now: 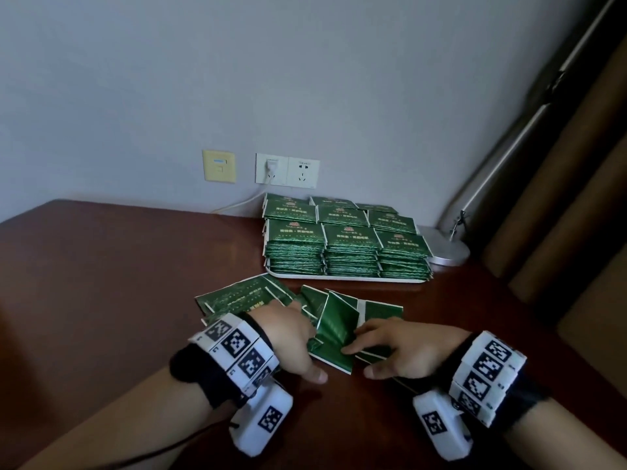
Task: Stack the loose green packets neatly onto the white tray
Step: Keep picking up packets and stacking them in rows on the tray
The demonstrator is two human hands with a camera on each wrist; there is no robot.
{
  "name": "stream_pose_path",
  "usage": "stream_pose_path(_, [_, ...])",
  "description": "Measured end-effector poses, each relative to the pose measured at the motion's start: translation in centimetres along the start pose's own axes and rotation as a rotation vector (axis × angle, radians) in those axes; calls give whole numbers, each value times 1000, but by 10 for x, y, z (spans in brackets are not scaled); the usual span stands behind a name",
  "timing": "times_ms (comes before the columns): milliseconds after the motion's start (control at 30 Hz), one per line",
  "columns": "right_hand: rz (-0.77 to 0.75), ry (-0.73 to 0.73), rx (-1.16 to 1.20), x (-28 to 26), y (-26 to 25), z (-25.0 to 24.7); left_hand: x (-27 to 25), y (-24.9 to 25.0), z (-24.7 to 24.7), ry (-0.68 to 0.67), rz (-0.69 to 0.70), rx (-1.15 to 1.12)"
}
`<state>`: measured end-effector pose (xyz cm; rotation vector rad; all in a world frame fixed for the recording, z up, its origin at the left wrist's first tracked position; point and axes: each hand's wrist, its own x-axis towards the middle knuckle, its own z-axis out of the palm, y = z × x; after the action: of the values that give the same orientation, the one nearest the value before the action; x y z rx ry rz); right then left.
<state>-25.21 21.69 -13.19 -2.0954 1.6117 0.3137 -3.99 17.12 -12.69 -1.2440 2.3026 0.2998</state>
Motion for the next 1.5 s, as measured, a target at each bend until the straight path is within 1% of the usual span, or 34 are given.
stream_pose_path(167, [27, 13, 32, 0, 13, 1, 7, 14, -6, -20, 1, 41])
stream_pose_path(267, [18, 9, 36, 1, 14, 0, 6, 8, -11, -4, 36, 8])
stream_pose_path(333, [27, 60, 66, -1, 13, -6, 5, -4, -21, 30, 98, -50])
stream_pose_path(433, [55, 192, 100, -2, 12, -27, 9, -26, -40, 74, 162, -190])
stream_pose_path(533, [77, 253, 160, 11, 13, -48, 24, -45, -52, 106, 118, -262])
stream_pose_path(633, [110, 281, 259, 37, 15, -53, 41, -52, -57, 41, 59, -165])
stream_pose_path(733, [119, 230, 296, 61, 17, -50, 59, -53, -56, -5, 48, -80])
stream_pose_path(800, [103, 201, 346, 73, 19, -48, 67, -55, -56, -13, 71, -65])
stream_pose_path(933, [104, 208, 375, 95, 20, -42, 79, -61, -55, -45, 144, -38])
stream_pose_path(1100, [104, 242, 422, 113, 25, -31, 89, -57, -54, -60, 265, -11])
stream_pose_path(1233, [39, 282, 559, 115, 33, -26, 92, -53, -53, -53, 361, -9])
stream_pose_path(1300, [16, 312, 627, 113, 37, -24, 90, -54, -53, -33, 381, -60])
stream_pose_path(1400, [-20, 353, 720, 106, 46, -21, 86, -64, -57, 24, 367, -193])
stream_pose_path(1500, [-30, 402, 891, 98, 57, -18, 79, -82, -64, 73, 373, -388])
